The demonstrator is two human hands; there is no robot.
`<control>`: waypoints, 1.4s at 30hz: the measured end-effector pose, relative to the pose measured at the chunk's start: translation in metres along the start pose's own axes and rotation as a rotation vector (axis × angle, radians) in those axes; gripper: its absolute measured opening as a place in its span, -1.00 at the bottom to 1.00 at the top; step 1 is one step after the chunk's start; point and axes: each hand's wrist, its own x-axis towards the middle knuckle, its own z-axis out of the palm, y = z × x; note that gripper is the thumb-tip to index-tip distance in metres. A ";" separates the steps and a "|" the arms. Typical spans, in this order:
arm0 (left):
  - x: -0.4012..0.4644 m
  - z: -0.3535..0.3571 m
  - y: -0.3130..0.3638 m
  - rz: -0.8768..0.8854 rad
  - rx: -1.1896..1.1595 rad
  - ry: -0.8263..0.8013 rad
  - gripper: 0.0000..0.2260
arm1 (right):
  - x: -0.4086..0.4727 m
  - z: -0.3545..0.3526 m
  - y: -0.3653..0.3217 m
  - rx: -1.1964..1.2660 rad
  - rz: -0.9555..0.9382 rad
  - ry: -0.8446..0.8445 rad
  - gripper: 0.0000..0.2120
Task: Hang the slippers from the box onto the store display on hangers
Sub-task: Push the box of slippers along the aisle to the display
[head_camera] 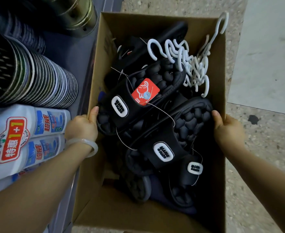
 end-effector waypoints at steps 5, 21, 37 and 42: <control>-0.031 -0.050 0.047 0.045 0.048 -0.029 -0.43 | -0.019 -0.076 -0.017 0.079 0.058 -0.011 -0.62; -0.111 -0.301 0.305 0.297 0.077 0.040 -0.38 | -0.026 -0.419 -0.151 0.031 0.038 0.172 -0.58; 0.013 -0.445 0.608 0.460 0.010 0.075 -0.43 | 0.150 -0.613 -0.342 0.086 0.054 0.302 -0.53; 0.072 -0.460 0.720 0.470 0.031 0.096 -0.37 | 0.245 -0.663 -0.394 0.110 0.051 0.317 -0.52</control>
